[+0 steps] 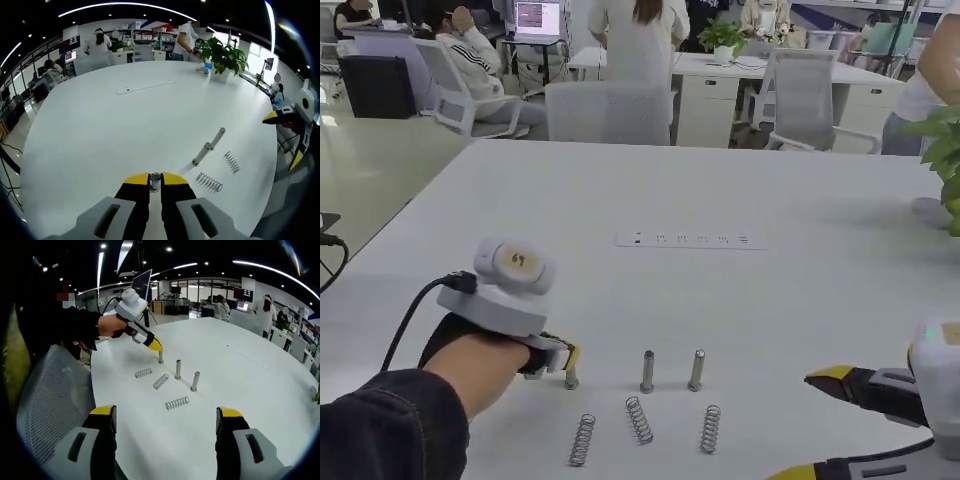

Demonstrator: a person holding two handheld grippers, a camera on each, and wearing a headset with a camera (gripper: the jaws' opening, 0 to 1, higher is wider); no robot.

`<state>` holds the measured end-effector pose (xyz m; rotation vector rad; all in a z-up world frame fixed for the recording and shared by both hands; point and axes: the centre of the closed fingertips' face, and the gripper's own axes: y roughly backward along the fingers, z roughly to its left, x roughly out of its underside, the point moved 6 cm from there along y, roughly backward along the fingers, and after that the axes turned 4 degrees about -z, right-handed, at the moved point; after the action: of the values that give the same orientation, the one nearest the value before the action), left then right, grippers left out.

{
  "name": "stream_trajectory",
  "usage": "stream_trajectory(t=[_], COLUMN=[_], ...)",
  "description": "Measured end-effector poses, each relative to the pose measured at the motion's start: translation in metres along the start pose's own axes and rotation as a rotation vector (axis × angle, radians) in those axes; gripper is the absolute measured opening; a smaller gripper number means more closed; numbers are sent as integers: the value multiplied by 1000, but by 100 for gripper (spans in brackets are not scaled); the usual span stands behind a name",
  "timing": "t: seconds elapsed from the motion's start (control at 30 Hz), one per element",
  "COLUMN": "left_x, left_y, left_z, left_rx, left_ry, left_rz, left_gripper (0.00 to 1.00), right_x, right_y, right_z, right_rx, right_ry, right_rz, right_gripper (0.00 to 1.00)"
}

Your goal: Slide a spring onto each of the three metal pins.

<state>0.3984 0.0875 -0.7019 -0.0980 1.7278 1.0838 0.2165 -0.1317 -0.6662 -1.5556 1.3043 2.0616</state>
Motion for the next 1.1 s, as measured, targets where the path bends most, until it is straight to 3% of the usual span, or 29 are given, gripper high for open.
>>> stream_trajectory(t=[0.43,1.1], left_x=[-2,-2], left_y=[0,2], left_z=[-1,0], left_rx=[3,4], left_ry=[-20,-6], left_rz=[-23,-53], left_gripper=[0,13], right_x=[0,0], right_y=[-1,-1], right_z=[-1,1], right_rx=[0,0], right_ry=[0,4], right_rz=[1,2], right_gripper=[81,81])
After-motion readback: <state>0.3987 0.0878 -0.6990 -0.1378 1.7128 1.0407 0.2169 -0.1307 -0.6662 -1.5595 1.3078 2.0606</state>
